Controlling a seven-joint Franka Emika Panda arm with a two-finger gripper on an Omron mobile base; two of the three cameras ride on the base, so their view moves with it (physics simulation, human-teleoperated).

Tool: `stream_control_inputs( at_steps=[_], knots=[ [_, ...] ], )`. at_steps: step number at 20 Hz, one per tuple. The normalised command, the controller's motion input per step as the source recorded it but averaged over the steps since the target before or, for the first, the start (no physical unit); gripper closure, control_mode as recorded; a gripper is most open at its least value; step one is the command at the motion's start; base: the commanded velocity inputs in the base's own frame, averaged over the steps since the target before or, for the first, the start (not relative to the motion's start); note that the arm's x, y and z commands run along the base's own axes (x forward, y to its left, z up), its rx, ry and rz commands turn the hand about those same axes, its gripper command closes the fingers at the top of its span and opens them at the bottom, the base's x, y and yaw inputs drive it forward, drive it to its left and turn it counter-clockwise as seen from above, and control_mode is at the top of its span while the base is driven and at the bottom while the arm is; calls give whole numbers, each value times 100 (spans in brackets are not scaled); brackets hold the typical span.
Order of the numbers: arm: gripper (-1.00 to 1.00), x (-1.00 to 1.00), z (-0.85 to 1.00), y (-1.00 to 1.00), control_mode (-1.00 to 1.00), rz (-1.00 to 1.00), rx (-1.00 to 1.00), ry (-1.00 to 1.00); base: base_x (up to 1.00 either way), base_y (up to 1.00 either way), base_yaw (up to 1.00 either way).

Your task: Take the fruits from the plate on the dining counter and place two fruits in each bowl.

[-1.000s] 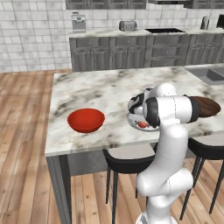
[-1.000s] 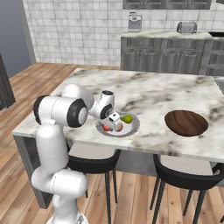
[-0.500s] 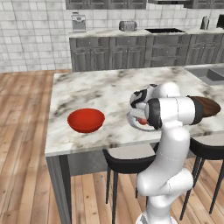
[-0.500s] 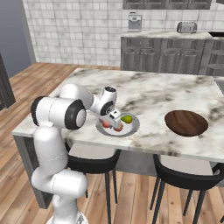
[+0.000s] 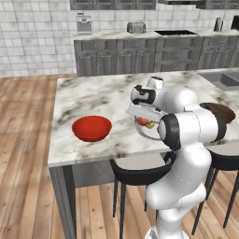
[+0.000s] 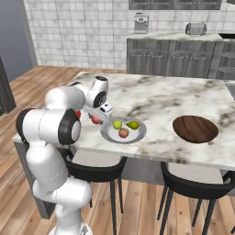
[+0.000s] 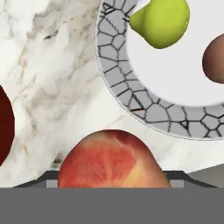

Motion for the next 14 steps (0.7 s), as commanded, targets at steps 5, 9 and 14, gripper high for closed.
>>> stream_control_inputs(
  at_steps=[5, 9, 14],
  knots=[
    [100, -13, 19, 99, -100, 28, -3, 5, 0, 0, 0],
    [100, 0, 10, 100, -100, 34, -5, 11, 0, 0, 0],
    [100, 13, 5, 99, -100, 25, -14, 12, 0, 0, 0]
  ],
)
